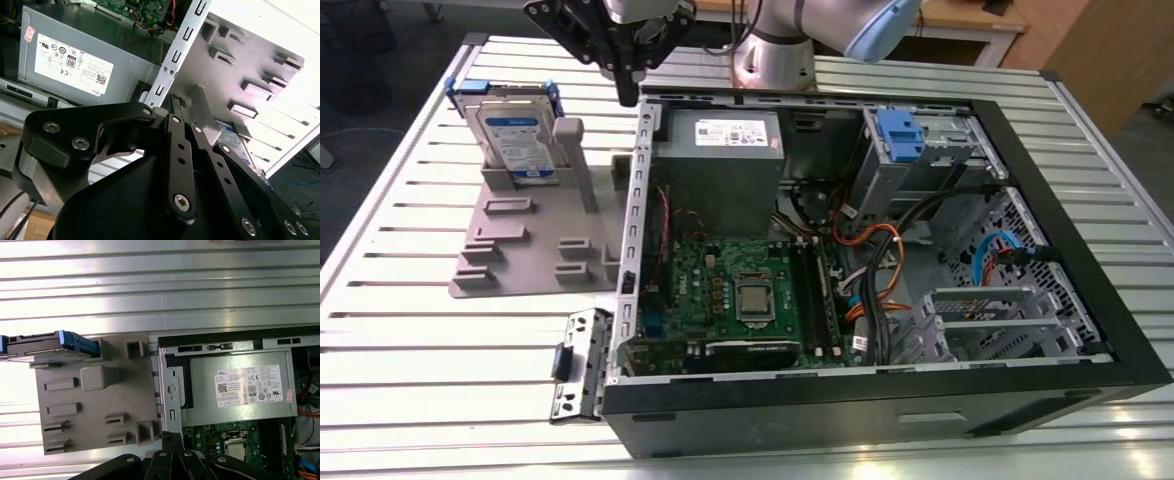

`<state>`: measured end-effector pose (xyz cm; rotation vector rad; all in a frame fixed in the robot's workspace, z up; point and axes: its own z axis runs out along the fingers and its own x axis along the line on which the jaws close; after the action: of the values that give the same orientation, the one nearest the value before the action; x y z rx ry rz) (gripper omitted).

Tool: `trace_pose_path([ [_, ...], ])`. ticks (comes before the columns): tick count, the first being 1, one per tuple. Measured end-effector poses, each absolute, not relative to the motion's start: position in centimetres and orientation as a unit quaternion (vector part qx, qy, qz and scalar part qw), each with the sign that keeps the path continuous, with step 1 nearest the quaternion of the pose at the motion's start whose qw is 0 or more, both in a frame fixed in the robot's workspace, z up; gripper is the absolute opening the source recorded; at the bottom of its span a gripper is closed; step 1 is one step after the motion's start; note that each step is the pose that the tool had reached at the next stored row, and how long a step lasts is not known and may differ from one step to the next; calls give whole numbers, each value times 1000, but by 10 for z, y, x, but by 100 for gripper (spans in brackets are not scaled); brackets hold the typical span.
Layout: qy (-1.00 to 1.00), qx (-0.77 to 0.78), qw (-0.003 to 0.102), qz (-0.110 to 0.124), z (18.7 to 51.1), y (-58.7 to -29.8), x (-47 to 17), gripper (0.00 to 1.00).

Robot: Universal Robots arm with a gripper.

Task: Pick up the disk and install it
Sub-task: 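Reach for the disk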

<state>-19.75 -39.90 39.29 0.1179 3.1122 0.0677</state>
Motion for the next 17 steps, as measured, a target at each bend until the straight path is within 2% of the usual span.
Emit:
trace_pose_path([
  [17,999,38,13,22,393,-399,-204,10],
])
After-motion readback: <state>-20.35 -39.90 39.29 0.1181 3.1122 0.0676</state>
